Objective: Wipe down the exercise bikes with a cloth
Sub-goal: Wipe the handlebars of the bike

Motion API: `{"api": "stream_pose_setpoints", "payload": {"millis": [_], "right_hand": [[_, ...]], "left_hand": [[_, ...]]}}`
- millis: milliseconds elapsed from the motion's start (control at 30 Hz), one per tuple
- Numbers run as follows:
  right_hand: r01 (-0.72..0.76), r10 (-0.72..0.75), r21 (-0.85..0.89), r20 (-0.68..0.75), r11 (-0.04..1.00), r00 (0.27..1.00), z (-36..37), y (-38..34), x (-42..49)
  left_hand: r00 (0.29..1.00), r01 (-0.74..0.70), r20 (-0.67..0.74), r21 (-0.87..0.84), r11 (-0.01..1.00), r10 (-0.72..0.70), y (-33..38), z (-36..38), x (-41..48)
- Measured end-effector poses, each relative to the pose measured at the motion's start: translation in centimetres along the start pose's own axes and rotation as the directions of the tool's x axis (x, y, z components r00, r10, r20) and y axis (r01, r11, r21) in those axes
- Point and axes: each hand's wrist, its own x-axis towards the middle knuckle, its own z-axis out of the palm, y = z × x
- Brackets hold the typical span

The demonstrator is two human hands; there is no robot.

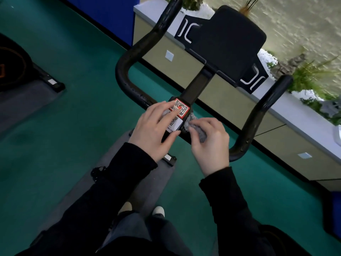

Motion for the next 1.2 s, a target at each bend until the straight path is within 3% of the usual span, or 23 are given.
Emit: {"api": "stream_pose_setpoints", "payload": {"millis": [300, 433, 667, 1200], "right_hand": [[0.053, -0.067, -0.114, -0.116, 0.992, 0.991, -0.4, 0.3, -1.8], [0.163, -0.173, -0.114, -0.082, 0.980, 0.982, 0.8, -0.6, -1.9], [0.087, -0.103, -0.125, -0.125, 0.988, 0.987, -0.5, 0.5, -2.7], [-0.036, 0.043, -0.052, 0.148, 0.998, 0.988, -2.6, 1.5, -0.5]], "left_hand": [[1.000, 0.014, 0.011, -0.027, 1.000, -0.014, -0.5, 0.2, 0.1], [1.000, 0.004, 0.009, -0.023, 1.000, -0.003, -0.7, 0.2, 0.1], [1.000, 0.015, 0.020, -0.017, 1.000, -0.015, -0.7, 0.0, 0.2], [0.999, 0.008, 0.045, 0.003, 1.000, -0.008, -0.7, -0.2, 0.1]]}}
